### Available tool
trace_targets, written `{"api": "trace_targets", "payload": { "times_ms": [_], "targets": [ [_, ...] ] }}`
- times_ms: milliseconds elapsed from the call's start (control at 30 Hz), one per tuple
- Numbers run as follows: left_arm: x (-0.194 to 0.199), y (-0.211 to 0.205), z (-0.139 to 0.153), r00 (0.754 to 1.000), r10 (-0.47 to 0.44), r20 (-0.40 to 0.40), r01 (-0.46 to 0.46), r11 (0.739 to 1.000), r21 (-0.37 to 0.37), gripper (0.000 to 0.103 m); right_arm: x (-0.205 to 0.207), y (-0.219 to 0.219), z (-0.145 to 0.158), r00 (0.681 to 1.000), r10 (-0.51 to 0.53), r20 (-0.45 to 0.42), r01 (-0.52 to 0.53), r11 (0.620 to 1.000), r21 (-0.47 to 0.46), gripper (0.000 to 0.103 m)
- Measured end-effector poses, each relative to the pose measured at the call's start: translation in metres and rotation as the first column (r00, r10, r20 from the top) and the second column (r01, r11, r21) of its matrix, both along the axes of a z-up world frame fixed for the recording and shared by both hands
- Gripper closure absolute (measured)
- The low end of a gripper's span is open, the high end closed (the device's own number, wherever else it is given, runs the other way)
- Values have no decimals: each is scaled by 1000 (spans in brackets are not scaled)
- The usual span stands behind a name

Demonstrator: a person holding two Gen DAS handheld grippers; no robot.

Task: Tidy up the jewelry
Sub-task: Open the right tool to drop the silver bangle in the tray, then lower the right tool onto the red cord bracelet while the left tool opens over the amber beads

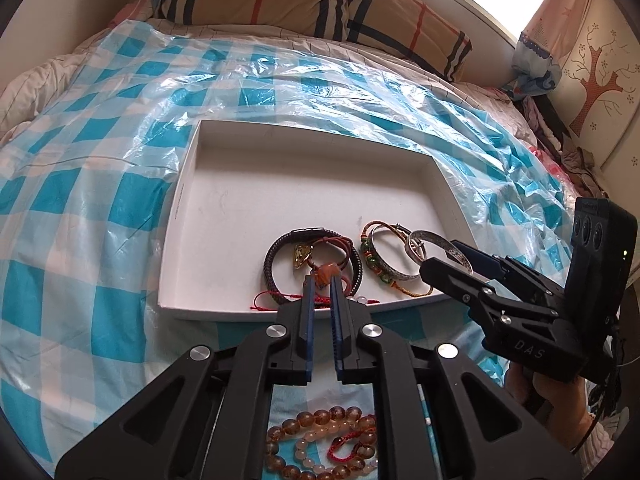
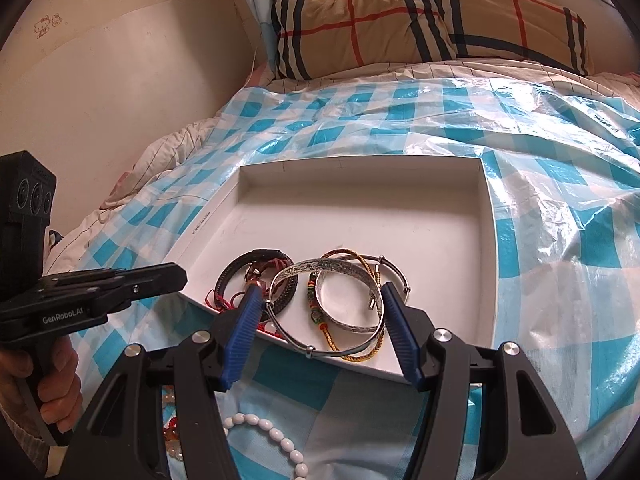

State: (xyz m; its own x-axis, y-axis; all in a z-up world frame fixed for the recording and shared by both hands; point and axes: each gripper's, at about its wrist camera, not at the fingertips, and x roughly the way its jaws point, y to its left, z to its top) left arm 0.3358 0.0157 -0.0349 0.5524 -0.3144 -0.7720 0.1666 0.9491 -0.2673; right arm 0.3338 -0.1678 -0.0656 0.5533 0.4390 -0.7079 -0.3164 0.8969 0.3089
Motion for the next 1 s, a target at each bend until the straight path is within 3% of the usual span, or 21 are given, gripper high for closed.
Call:
{"api": "trace_targets", "payload": {
  "times_ms": [333,600,1000],
  "targets": [
    [-20,10,-6,1000,17,-17,-17,1000,3,72,15,5,-13,999,-6,-39,5,999,-39,43],
    [-36,24,-13,999,16,-47,-15,999,30,66,5,-1,-8,999,-16,-47,13,998,-69,37],
    [-62,33,-30,993,-28,-116,34,998,50,66,-54,-3,10,996,50,-74,-52,998,-27,37]
  ]
}}
